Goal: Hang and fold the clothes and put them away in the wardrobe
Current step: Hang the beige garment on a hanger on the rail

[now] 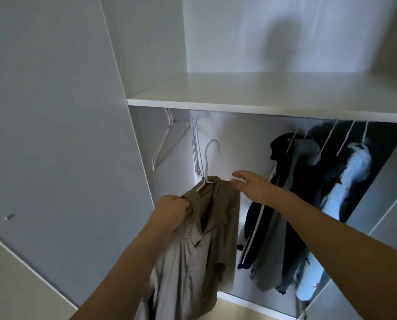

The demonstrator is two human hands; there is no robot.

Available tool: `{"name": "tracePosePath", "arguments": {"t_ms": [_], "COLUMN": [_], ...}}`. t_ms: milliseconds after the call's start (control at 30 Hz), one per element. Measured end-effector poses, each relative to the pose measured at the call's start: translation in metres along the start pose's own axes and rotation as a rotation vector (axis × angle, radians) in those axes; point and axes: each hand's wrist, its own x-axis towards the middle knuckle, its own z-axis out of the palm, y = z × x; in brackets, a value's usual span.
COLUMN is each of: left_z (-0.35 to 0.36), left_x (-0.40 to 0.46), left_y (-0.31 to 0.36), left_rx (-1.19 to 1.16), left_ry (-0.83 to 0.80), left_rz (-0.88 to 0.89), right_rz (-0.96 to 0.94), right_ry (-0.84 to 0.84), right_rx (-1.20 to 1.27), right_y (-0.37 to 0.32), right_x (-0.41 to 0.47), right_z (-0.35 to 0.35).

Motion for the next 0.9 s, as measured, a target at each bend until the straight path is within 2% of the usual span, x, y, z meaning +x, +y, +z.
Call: {"name": "tracePosePath", "arguments": {"t_ms": [200,333,400,500,900], "left_z": [0.046,0.077,0.094,0.116,0.207], "left_x": [0.024,0.037,0.048,0.065,0.139], "left_y": [0.023,0.042,0.05,0.059,0.082], "left_rx": [0.033,0.028,-0.036,0.006,0.069], "left_ry": [-0.004,0.029,0.0,-0.033,-0.115], "left_rz": [0.062,0.108,0.079,0.085,0.223], "right_rz": [-0.017,0.019,0.048,0.06,0.198], "right_ry": [0.216,0.261,0.3,0.369,0.534], "right_rx": [0.017,-0.054,-0.069,-0.106,-0.039], "right_y": [0.027,0.037,0.042,0.051,0.098], "right_x": [-0.01,-0.012,-0.012,-0.012,0.01], "right_z": [-0.025,-0.04,-0.049,-0.058,-0.078]}}
